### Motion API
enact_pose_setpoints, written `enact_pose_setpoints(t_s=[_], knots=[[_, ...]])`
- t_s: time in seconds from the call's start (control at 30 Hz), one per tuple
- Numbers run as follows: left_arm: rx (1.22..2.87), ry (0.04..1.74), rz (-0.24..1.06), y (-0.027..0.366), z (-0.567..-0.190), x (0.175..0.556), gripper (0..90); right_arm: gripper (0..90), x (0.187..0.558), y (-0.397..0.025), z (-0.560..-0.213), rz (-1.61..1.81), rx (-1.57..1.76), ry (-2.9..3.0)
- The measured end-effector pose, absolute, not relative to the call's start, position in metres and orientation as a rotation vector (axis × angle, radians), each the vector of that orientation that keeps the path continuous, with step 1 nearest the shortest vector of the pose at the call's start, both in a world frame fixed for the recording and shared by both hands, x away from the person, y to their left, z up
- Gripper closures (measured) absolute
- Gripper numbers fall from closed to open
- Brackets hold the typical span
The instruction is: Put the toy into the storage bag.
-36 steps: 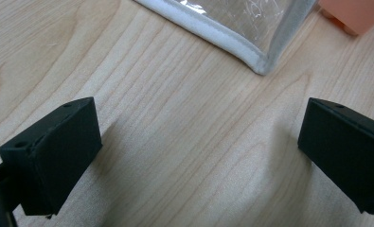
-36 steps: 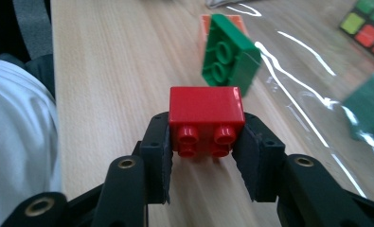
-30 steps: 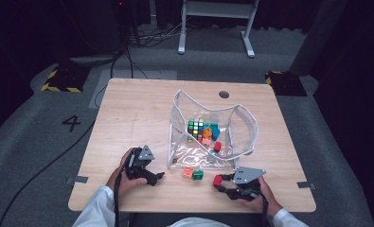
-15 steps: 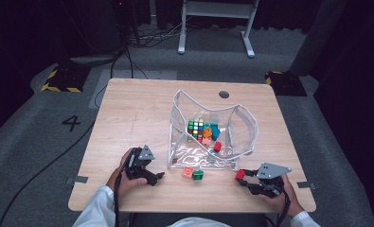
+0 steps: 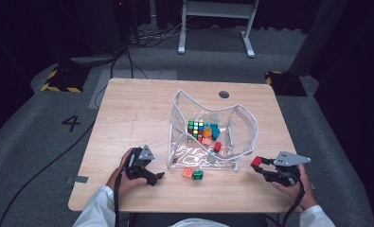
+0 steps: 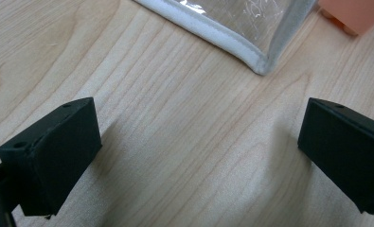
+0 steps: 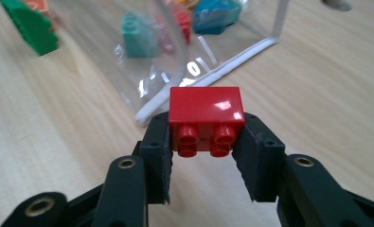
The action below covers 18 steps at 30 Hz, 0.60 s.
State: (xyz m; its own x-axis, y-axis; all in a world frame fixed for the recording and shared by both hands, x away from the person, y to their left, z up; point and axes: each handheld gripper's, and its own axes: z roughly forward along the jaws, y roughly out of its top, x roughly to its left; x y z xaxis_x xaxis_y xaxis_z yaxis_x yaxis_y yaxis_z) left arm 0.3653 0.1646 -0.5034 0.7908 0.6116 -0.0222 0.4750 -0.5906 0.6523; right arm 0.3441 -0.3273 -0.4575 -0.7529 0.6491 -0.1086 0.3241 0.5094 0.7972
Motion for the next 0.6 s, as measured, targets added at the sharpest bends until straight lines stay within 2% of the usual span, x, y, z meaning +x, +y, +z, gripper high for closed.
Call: enact_pose_setpoints(t_s=[0.3, 0.6], knots=[[2.315, 0.801, 0.251, 0.164, -0.504, 0.366, 0.1, 59.1, 0.364, -0.341, -0.434, 1.155, 0.817, 2.269], [2.312, 0.801, 0.244, 0.164, -0.504, 0.366, 0.1, 59.1, 0.382, -0.348, -0.39, 1.193, 0.785, 2.171]])
